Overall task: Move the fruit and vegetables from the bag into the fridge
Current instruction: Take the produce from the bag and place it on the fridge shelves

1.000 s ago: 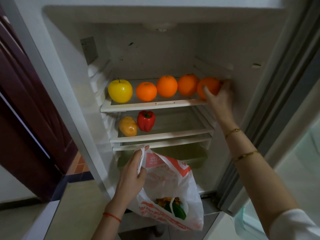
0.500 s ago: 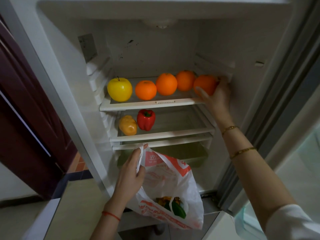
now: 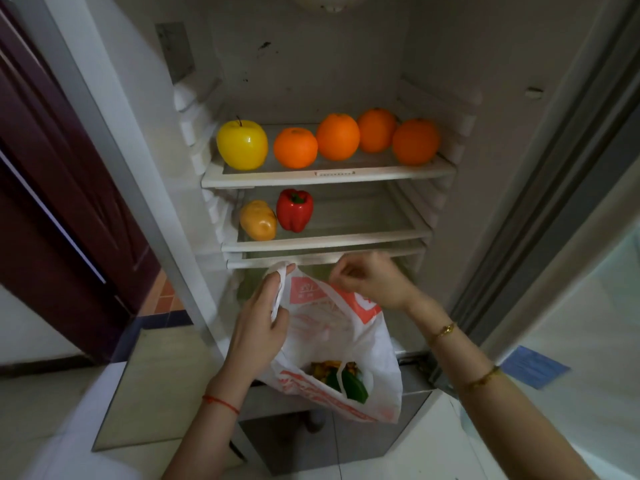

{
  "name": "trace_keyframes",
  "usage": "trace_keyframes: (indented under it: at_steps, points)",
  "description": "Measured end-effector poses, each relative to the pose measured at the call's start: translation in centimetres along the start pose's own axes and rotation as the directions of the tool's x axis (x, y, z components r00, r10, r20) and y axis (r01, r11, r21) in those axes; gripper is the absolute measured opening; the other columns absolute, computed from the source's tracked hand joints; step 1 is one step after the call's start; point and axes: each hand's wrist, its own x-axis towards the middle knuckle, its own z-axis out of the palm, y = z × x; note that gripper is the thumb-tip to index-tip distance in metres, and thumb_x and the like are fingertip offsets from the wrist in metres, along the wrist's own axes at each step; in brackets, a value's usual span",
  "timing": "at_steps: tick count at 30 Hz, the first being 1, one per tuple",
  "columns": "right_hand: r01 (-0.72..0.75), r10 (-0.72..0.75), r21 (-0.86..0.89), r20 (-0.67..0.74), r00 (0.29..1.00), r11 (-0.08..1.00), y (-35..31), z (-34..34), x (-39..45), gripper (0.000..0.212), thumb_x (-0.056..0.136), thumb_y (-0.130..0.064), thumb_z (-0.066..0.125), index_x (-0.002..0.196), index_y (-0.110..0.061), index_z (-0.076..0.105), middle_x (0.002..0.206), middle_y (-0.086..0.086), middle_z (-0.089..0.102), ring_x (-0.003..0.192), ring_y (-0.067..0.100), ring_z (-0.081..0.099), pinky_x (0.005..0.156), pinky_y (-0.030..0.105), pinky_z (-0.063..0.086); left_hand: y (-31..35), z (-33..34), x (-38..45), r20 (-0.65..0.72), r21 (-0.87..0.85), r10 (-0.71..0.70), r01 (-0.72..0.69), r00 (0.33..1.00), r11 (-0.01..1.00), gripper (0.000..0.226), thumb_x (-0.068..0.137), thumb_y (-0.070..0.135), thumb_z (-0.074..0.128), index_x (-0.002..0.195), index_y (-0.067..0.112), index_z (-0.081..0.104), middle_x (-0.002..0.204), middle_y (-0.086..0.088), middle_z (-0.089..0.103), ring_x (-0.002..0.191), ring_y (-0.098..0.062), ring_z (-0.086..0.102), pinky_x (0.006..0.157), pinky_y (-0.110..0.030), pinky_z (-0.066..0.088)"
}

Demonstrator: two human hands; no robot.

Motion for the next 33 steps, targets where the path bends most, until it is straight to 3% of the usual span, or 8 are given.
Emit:
trace_keyframes:
  at_steps: [4,9,13,16,19,23,28,33]
  points:
    - [-0.13,0.147,-0.073,0.337,0.93,0.989,3.1,7.4,-1.7,0.014,0.091,-0.018,0.064,0.104,-0.013,0.068,0.109,-0.001,0.067,0.094,0.007,0.063,0.076,0.01,0.048,0.5,-0.1,-0.9,0.024,-0.022,-0.011,0.012,1.0,1.0,0.065,0.089,-0.005,0.05,0.146,0.024,0.038,0.136,0.02,0.046,0.122,0.007,0.048,0.094,-0.006,0.041]
    - [-0.263,0.371,-0.292,0.427,0.825,0.92,6.0,13.3,-3.4,0.042,0.092,-0.036,0.062,0.125,-0.013,0.051,0.124,0.006,0.054,0.116,0.023,0.052,0.1,0.027,0.042,0.5,-0.3,-2.2,0.069,-0.01,-0.046,0.047,0.997,0.999,0.056,0.091,0.0,0.049,0.143,0.019,0.04,0.134,0.008,0.051,0.114,0.004,0.05,0.085,0.0,0.039]
    - [-0.325,0.451,-0.34,0.41,0.793,0.882,7.4,15.4,-5.0,0.059,0.087,-0.046,0.066,0.131,-0.014,0.042,0.126,0.006,0.057,0.114,0.023,0.056,0.104,0.033,0.046,0.0,-0.3,-2.9,0.085,0.029,-0.086,0.084,0.993,0.996,0.05,0.091,0.006,0.049,0.138,0.02,0.041,0.124,-0.002,0.056,0.087,-0.012,0.06,0.072,-0.021,0.053]
    - [-0.292,0.49,-0.463,0.395,0.777,0.837,8.3,16.4,-6.0,0.081,0.08,-0.057,0.069,0.139,-0.013,0.035,0.134,0.008,0.051,0.12,0.025,0.053,0.104,0.034,0.045,-0.2,-0.3,-3.3,0.097,0.052,-0.092,0.087,0.991,0.995,0.049,0.088,0.013,0.045,0.136,0.02,0.041,0.127,-0.005,0.054,0.105,-0.024,0.059,0.086,-0.049,0.053]
    - [-0.332,0.516,-0.461,0.361,0.777,0.823,8.8,17.4,-7.1,0.095,0.076,-0.059,0.071,0.145,-0.016,0.021,0.142,0.008,0.039,0.13,0.027,0.042,0.111,0.04,0.037,-0.1,-0.4,-3.7,0.098,0.053,-0.092,0.087,0.991,0.995,0.052,0.088,0.013,0.045,0.139,0.022,0.039,0.132,-0.003,0.054,0.112,-0.023,0.058,0.09,-0.048,0.052]
    - [-0.309,0.518,-0.487,0.385,0.764,0.817,9.3,17.9,-8.2,0.08,0.08,-0.054,0.07,0.139,-0.02,0.027,0.136,0.005,0.046,0.122,0.023,0.048,0.107,0.035,0.041,-0.1,-0.4,-4.0,0.093,0.042,-0.103,0.099,0.99,0.994,0.055,0.091,0.005,0.049,0.14,0.029,0.036,0.125,0.0,0.055,0.097,-0.016,0.06,0.077,-0.043,0.055]
    - [-0.389,0.447,-0.221,0.415,0.792,0.894,8.6,17.1,-6.8,0.09,0.068,-0.058,0.077,0.137,-0.032,0.027,0.131,-0.007,0.048,0.12,0.015,0.049,0.105,0.034,0.045,0.2,-0.5,-3.8,0.092,0.025,-0.099,0.097,0.991,0.995,0.06,0.091,0.004,0.049,0.142,0.031,0.035,0.129,0.003,0.055,0.103,-0.013,0.06,0.081,-0.037,0.056]
    - [-0.402,0.335,0.166,0.322,0.885,0.901,6.1,13.3,-4.3,0.067,0.073,-0.03,0.081,0.128,-0.028,0.042,0.123,-0.006,0.051,0.118,0.015,0.05,0.099,0.029,0.048,0.0,-0.7,-3.2,0.061,0.01,-0.05,0.049,0.997,0.999,0.063,0.089,-0.002,0.048,0.144,0.026,0.037,0.139,0.007,0.05,0.107,-0.018,0.061,0.083,-0.024,0.052]
